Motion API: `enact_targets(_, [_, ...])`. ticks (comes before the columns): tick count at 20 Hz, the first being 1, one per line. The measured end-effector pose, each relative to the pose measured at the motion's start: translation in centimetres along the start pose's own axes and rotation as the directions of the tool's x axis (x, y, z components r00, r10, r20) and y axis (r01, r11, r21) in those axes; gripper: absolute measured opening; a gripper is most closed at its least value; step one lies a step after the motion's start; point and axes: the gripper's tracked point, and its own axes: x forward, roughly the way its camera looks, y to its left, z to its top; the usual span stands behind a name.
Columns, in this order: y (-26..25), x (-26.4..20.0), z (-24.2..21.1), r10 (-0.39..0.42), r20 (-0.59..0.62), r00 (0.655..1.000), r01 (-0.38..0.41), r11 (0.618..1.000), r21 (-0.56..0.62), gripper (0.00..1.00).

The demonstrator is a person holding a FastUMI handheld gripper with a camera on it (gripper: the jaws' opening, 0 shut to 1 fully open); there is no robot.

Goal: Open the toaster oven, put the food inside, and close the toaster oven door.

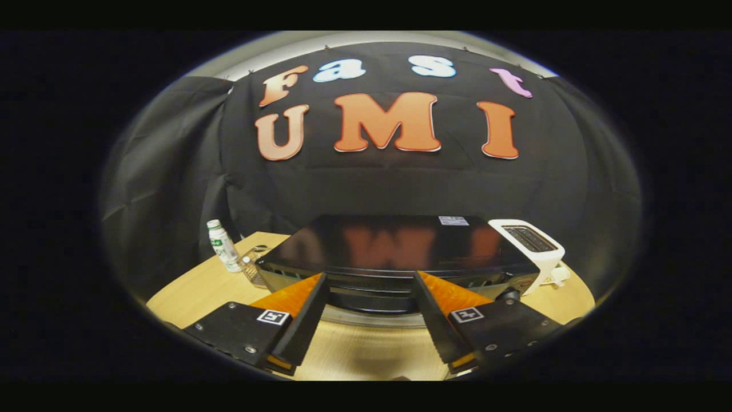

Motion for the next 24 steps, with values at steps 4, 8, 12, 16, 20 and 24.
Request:
enact_targets(4, [0.9, -2.7, -3.1, 0.049, -0.109, 0.993, -0.052, 0.998, -0.025, 0.79])
enact_targets(8, [2.9, -5.9, -8.4, 0.147, -0.258, 0.955, -0.148, 0.989, 0.016, 0.79])
enact_targets(12, [3.1, -7.3, -14.0, 0.167, -0.431, 0.887, -0.127, 0.985, 0.119, 0.79])
enact_targets(16, [2.9, -7.1, -18.1, 0.155, -0.568, 0.808, -0.071, 0.983, 0.168, 0.77])
enact_targets(20, [3.0, -6.6, -18.2, 0.15, -0.552, 0.82, -0.093, 0.987, 0.131, 0.74])
enact_targets(24, [3.0, -6.8, -17.8, 0.195, -0.564, 0.802, -0.115, 0.978, 0.174, 0.74])
